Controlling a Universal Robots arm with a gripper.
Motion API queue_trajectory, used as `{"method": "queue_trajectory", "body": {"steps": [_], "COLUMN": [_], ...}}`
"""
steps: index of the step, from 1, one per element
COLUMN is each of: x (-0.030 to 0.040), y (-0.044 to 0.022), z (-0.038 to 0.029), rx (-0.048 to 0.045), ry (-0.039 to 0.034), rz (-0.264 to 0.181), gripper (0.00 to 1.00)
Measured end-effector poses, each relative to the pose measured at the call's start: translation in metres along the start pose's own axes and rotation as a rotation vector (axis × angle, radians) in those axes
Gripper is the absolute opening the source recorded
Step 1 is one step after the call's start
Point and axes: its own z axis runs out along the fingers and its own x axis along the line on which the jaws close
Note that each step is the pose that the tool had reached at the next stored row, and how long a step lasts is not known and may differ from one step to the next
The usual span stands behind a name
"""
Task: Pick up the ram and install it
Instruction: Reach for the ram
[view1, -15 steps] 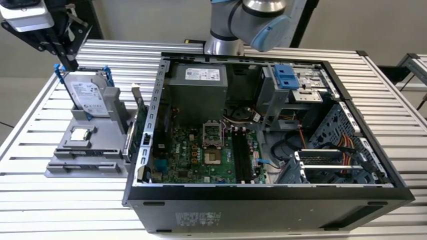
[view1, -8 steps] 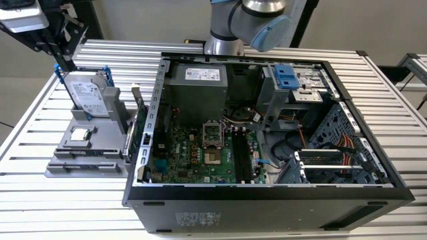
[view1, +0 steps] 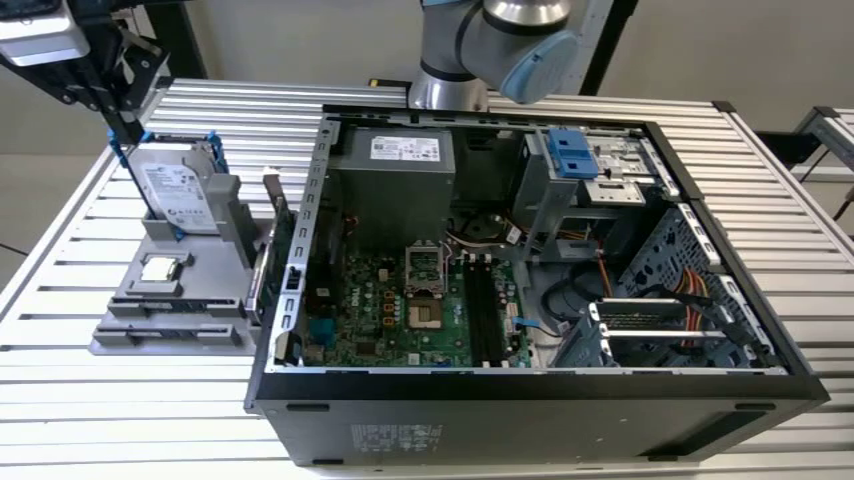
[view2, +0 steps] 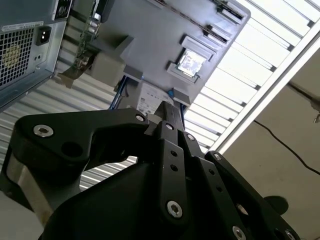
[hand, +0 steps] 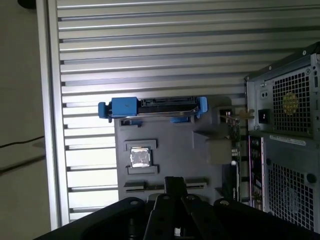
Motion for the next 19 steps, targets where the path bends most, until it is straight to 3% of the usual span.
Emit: {"method": "queue_trajectory", "body": {"steps": [5,19], "x": [0.0005,-0.0003], "y": [-0.0004,-0.0104], "z": [0.0000,-0.0001], "rx": [0.0001,0.0001], "ry": [0.0000,0.0017], "rz": [0.000,0.000], "gripper": [0.00,0.00]}}
